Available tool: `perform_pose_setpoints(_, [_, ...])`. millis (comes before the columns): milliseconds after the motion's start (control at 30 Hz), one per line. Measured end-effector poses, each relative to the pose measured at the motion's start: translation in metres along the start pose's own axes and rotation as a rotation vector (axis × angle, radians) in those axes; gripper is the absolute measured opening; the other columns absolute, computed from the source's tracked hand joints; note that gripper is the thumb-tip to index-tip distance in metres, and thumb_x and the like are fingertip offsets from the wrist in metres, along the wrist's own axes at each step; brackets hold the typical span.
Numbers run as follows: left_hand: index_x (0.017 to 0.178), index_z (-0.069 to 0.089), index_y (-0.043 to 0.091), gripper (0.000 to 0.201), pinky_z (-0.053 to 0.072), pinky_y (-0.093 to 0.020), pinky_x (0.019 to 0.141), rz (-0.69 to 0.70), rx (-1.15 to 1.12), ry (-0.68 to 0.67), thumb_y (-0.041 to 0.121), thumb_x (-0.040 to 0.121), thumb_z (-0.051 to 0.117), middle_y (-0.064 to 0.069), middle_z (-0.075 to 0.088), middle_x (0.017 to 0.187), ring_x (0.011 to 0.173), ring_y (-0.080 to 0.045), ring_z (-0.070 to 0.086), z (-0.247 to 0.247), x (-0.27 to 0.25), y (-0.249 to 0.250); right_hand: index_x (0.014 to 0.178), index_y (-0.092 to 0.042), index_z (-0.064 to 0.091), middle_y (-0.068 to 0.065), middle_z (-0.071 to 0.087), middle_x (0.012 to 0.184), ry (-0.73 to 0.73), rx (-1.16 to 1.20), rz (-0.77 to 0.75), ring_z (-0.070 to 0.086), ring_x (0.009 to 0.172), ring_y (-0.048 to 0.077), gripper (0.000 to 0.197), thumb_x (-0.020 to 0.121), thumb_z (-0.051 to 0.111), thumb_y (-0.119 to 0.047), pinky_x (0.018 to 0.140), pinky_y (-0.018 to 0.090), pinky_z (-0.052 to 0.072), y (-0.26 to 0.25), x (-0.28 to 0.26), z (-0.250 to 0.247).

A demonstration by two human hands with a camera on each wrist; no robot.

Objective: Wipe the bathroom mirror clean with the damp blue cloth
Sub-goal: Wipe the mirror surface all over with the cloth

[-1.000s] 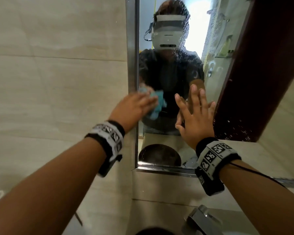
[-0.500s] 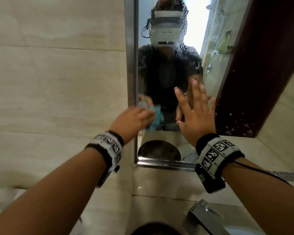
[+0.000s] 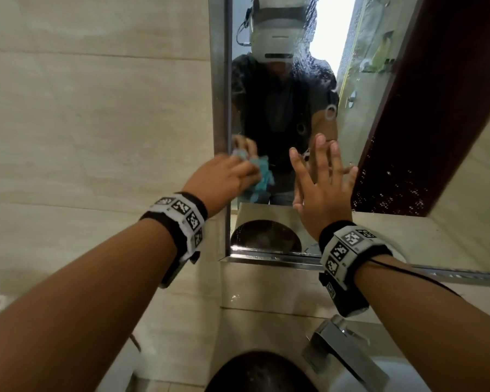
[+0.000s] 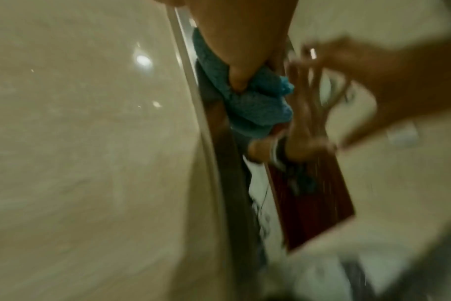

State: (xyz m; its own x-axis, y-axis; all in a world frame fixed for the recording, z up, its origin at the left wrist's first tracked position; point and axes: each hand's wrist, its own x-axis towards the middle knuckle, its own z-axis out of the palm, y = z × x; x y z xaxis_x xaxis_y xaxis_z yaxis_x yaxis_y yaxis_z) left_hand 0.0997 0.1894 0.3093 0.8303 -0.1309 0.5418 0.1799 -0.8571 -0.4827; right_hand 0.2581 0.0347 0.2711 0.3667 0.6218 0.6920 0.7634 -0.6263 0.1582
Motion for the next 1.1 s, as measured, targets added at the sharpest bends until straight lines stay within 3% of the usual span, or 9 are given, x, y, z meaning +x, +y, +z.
perform_pose_setpoints(100, [0.118, 0.063, 0.008, 0.055, 0.050, -0.044, 0.087, -0.203, -0.044, 0.207, 0.003, 0.066, 0.080, -0.016, 0.063, 0.118, 0.102, -0.036, 0.062, -0.019, 0.031, -0.013, 0.150, -0.030, 0.008, 0.014, -0.002, 0.156, -0.001, 0.002, 0.001, 0.000, 0.143, 0.035, 0.105, 0.069, 0.076, -0.034, 0.105, 0.067, 0.016, -0.002, 0.000, 0.001])
perform_pose_setpoints(167, [0.118, 0.063, 0.004, 0.052, 0.050, -0.045, 0.088, -0.212, -0.057, 0.243, -0.001, 0.068, 0.077, -0.018, 0.061, 0.121, 0.103, -0.038, 0.062, -0.015, 0.034, -0.011, 0.149, -0.029, 0.013, 0.014, 0.004, 0.156, 0.031, 0.000, 0.004, 0.005, 0.143, 0.035, 0.104, 0.068, 0.078, -0.032, 0.104, 0.067, 0.014, -0.004, 0.000, 0.002])
perform_pose_setpoints(367, [0.112, 0.069, 0.011, 0.071, 0.056, -0.040, 0.073, -0.033, -0.033, -0.061, 0.002, 0.044, 0.090, -0.009, 0.066, 0.116, 0.094, -0.031, 0.066, 0.028, -0.023, 0.024, 0.149, -0.031, 0.014, 0.013, 0.006, 0.156, 0.102, -0.018, 0.014, 0.005, 0.143, 0.033, 0.108, 0.064, 0.080, -0.024, 0.103, 0.066, 0.012, -0.002, 0.001, 0.010])
perform_pose_setpoints(433, [0.111, 0.069, 0.013, 0.072, 0.055, -0.039, 0.071, -0.048, -0.006, -0.029, 0.004, 0.043, 0.091, -0.008, 0.066, 0.113, 0.093, -0.030, 0.066, 0.016, -0.011, 0.015, 0.149, -0.030, 0.015, 0.013, 0.007, 0.156, 0.112, -0.014, 0.013, 0.005, 0.142, 0.033, 0.109, 0.063, 0.081, -0.025, 0.103, 0.065, 0.010, -0.002, 0.001, 0.010])
perform_pose_setpoints(567, [0.133, 0.052, 0.018, 0.072, 0.052, -0.047, 0.079, -0.197, -0.029, 0.130, 0.004, 0.067, 0.078, -0.016, 0.058, 0.126, 0.101, -0.039, 0.060, -0.011, 0.022, -0.002, 0.149, -0.029, 0.016, 0.014, 0.008, 0.156, 0.097, -0.019, 0.009, 0.008, 0.142, 0.035, 0.109, 0.062, 0.082, -0.032, 0.103, 0.066, 0.011, -0.003, 0.001, 0.009])
perform_pose_setpoints(633, [0.135, 0.050, 0.023, 0.070, 0.051, -0.047, 0.080, -0.203, -0.025, 0.110, 0.008, 0.070, 0.072, -0.016, 0.054, 0.131, 0.101, -0.039, 0.060, -0.004, 0.021, 0.002, 0.149, -0.029, 0.016, 0.015, 0.009, 0.155, 0.096, -0.033, 0.012, 0.010, 0.142, 0.035, 0.111, 0.060, 0.083, -0.034, 0.103, 0.066, 0.013, -0.003, 0.001, 0.010])
perform_pose_setpoints(833, [0.116, 0.066, 0.023, 0.072, 0.054, -0.045, 0.074, -0.062, -0.018, -0.115, 0.014, 0.049, 0.091, -0.007, 0.062, 0.123, 0.096, -0.034, 0.063, 0.025, -0.022, 0.025, 0.148, -0.029, 0.018, 0.015, 0.012, 0.155, 0.117, -0.064, 0.004, 0.012, 0.141, 0.036, 0.113, 0.058, 0.085, -0.032, 0.102, 0.067, 0.017, -0.001, 0.001, 0.014])
perform_pose_setpoints(1000, [0.119, 0.064, 0.014, 0.053, 0.053, -0.049, 0.083, -0.162, -0.017, 0.193, 0.006, 0.068, 0.077, -0.015, 0.061, 0.123, 0.106, -0.037, 0.060, -0.008, 0.028, -0.008, 0.148, -0.030, 0.017, 0.015, 0.013, 0.155, 0.133, -0.078, 0.009, 0.014, 0.141, 0.036, 0.108, 0.062, 0.081, -0.032, 0.102, 0.068, 0.022, -0.001, 0.000, 0.016])
perform_pose_setpoints(1100, [0.112, 0.068, 0.014, 0.051, 0.052, -0.047, 0.086, -0.109, -0.043, 0.205, 0.006, 0.063, 0.080, -0.012, 0.064, 0.119, 0.103, -0.034, 0.063, 0.009, 0.019, -0.002, 0.148, -0.030, 0.017, 0.015, 0.012, 0.155, 0.134, -0.062, 0.003, 0.014, 0.141, 0.036, 0.108, 0.062, 0.081, -0.031, 0.102, 0.068, 0.021, -0.001, -0.001, 0.018])
